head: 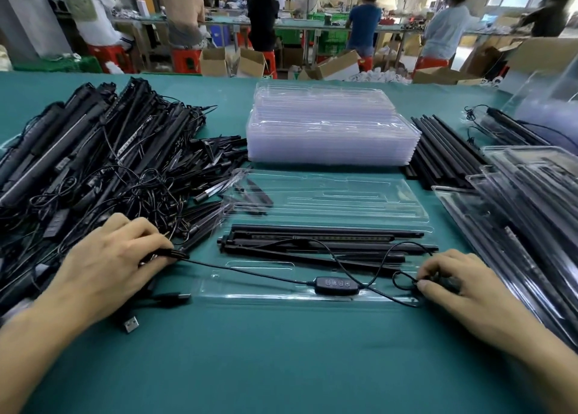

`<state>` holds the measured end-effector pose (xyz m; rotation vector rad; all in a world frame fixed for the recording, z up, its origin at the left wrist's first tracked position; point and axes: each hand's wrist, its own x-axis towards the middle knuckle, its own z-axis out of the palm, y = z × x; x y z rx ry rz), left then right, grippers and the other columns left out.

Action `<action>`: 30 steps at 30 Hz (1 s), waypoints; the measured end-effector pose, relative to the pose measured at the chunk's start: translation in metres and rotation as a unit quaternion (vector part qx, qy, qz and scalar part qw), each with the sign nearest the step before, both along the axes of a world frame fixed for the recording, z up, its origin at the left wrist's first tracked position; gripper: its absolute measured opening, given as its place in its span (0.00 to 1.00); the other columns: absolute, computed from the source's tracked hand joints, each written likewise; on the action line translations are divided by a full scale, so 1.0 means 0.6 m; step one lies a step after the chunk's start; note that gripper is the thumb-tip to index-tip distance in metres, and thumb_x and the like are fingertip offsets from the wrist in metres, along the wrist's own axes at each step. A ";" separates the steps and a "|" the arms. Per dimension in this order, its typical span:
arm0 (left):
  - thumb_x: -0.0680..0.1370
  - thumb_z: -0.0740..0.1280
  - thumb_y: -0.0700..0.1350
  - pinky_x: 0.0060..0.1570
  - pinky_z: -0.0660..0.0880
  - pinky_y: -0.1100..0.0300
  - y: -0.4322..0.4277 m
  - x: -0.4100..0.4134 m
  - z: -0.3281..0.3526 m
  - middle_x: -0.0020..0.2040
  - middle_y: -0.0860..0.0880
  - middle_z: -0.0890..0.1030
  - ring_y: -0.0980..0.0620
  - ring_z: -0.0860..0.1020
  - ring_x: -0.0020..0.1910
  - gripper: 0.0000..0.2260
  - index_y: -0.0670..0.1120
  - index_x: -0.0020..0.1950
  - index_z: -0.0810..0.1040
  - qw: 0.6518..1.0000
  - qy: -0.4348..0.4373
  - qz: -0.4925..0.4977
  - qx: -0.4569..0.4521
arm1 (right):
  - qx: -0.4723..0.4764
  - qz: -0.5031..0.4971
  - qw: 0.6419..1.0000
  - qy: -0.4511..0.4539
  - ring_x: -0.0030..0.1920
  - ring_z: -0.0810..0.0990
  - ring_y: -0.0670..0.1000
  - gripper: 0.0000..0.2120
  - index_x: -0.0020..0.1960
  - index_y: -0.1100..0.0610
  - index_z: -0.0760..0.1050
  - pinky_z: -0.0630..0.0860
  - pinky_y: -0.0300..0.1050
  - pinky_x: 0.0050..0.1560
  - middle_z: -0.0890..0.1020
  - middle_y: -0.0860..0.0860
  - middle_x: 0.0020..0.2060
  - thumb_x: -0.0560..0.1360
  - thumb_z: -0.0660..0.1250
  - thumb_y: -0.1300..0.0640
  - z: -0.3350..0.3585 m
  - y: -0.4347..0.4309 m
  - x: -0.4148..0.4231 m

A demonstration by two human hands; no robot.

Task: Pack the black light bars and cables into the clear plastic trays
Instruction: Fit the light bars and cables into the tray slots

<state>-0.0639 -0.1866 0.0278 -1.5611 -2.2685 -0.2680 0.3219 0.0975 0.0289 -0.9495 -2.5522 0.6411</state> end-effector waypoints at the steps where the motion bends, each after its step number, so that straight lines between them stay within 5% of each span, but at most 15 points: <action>1: 0.73 0.59 0.62 0.41 0.76 0.50 -0.005 -0.009 0.000 0.43 0.56 0.77 0.51 0.69 0.42 0.18 0.53 0.46 0.83 1.000 -0.007 0.014 0.003 | -0.002 -0.001 1.000 0.004 0.47 0.73 0.44 0.11 0.40 0.45 0.78 0.69 0.41 0.49 0.79 0.42 0.40 0.71 0.75 0.60 -0.001 0.002 0.002; 4: 0.74 0.68 0.63 0.43 0.75 0.48 -0.025 -0.046 -0.003 0.47 0.56 0.77 0.51 0.69 0.44 0.12 0.57 0.51 0.78 0.998 -0.011 0.058 0.011 | -0.006 -0.005 1.000 0.012 0.46 0.73 0.42 0.11 0.38 0.45 0.77 0.68 0.36 0.47 0.79 0.42 0.39 0.70 0.75 0.60 -0.005 0.005 0.004; 9: 0.74 0.73 0.51 0.39 0.74 0.49 -0.063 -0.114 -0.027 0.48 0.64 0.73 0.53 0.70 0.45 0.09 0.61 0.52 0.78 0.999 -0.037 0.015 0.018 | 0.007 -0.008 1.000 0.003 0.45 0.72 0.41 0.12 0.37 0.46 0.77 0.66 0.31 0.46 0.78 0.43 0.37 0.69 0.75 0.61 -0.006 0.009 0.001; 13: 0.75 0.73 0.53 0.38 0.73 0.52 -0.073 -0.119 -0.026 0.49 0.67 0.72 0.59 0.69 0.46 0.07 0.61 0.51 0.80 0.998 -0.016 -0.051 0.017 | 0.022 -0.013 0.999 -0.031 0.43 0.74 0.45 0.12 0.36 0.46 0.75 0.69 0.42 0.44 0.78 0.44 0.36 0.71 0.75 0.60 0.000 0.013 -0.003; 15: 0.77 0.67 0.52 0.38 0.74 0.48 -0.056 -0.105 -0.022 0.47 0.63 0.73 0.54 0.68 0.42 0.03 0.58 0.49 0.81 0.999 0.001 -0.047 0.016 | 0.028 -0.030 0.997 -0.058 0.40 0.75 0.46 0.12 0.35 0.46 0.75 0.72 0.49 0.43 0.79 0.45 0.34 0.71 0.74 0.58 0.005 0.017 -0.004; 17: 0.75 0.63 0.46 0.36 0.76 0.44 -0.033 -0.079 -0.019 0.44 0.57 0.76 0.49 0.71 0.40 0.08 0.53 0.46 0.82 1.000 0.019 -0.015 0.018 | 0.016 -0.040 0.997 -0.062 0.35 0.76 0.45 0.12 0.34 0.47 0.75 0.72 0.45 0.39 0.79 0.46 0.30 0.71 0.74 0.58 0.008 0.020 -0.001; 22: 0.66 0.73 0.28 0.38 0.80 0.44 0.009 -0.031 -0.003 0.41 0.46 0.81 0.40 0.79 0.39 0.13 0.43 0.45 0.85 0.998 0.009 0.069 -0.012 | -0.003 -0.040 0.998 -0.046 0.34 0.77 0.44 0.13 0.32 0.48 0.76 0.70 0.35 0.36 0.79 0.43 0.29 0.69 0.75 0.62 0.010 0.017 0.002; 26: 0.72 0.68 0.34 0.40 0.79 0.44 0.018 -0.014 -0.001 0.42 0.44 0.83 0.39 0.79 0.40 0.07 0.40 0.46 0.84 0.997 0.032 0.063 0.014 | 0.021 -0.060 0.996 -0.057 0.33 0.76 0.44 0.13 0.31 0.49 0.76 0.71 0.37 0.33 0.79 0.44 0.28 0.67 0.74 0.63 0.008 0.016 -0.005; 30: 0.74 0.58 0.49 0.43 0.73 0.47 0.031 0.016 0.015 0.48 0.49 0.81 0.43 0.78 0.45 0.17 0.47 0.55 0.83 0.999 0.041 0.001 0.030 | 0.049 -0.037 0.997 -0.047 0.38 0.77 0.44 0.11 0.34 0.45 0.77 0.73 0.48 0.40 0.80 0.36 0.35 0.67 0.76 0.58 0.007 0.001 -0.009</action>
